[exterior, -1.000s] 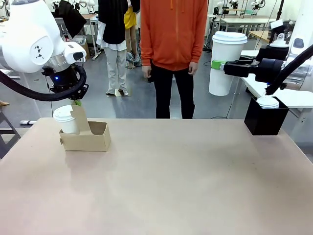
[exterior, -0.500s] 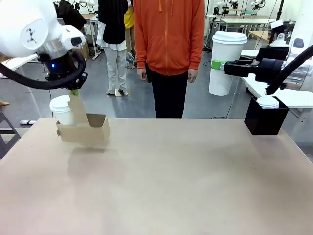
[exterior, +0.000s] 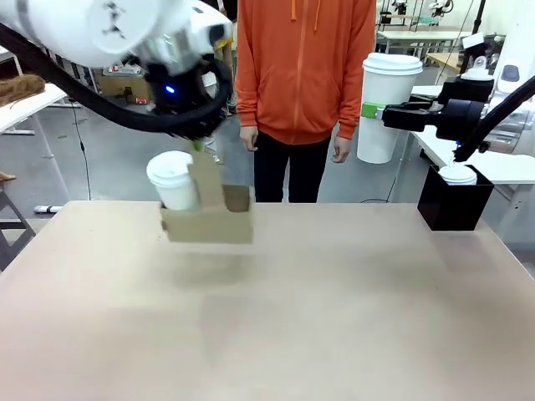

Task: Pour a drink into a cup and package it in a carrier.
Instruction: Position the Cup Carrier in the center of the table.

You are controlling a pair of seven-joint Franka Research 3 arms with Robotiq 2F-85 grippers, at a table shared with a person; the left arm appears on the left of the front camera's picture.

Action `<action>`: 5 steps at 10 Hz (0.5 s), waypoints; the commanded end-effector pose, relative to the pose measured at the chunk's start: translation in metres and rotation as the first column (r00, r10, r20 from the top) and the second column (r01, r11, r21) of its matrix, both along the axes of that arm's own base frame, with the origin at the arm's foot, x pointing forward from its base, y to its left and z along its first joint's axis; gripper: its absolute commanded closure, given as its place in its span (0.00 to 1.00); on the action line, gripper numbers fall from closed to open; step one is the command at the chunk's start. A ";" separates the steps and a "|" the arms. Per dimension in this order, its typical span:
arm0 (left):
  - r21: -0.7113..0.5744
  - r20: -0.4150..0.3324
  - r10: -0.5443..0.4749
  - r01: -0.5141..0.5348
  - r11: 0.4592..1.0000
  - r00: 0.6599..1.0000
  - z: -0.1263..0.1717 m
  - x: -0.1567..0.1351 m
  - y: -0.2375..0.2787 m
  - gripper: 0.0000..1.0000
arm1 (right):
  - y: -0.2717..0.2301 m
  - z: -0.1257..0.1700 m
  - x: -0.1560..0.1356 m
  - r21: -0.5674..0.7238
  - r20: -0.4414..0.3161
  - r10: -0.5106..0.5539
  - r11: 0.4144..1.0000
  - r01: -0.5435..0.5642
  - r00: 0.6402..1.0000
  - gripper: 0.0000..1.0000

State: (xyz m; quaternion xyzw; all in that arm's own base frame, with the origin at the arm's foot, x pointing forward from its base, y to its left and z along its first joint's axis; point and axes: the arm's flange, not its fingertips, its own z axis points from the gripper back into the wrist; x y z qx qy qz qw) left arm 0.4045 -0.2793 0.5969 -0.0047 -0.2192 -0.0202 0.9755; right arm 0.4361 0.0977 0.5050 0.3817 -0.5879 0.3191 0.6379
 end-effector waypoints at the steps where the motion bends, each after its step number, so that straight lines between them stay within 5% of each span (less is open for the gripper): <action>1: 0.024 -0.054 0.050 -0.048 0.999 0.997 -0.016 -0.003 -0.037 0.98 | 0.002 0.004 0.000 0.009 0.006 0.004 1.000 -0.004 1.000 0.20; 5: 0.036 -0.080 0.077 -0.075 0.997 0.994 -0.061 -0.031 -0.110 0.98 | 0.002 0.004 0.000 0.009 0.006 0.004 1.000 -0.004 1.000 0.20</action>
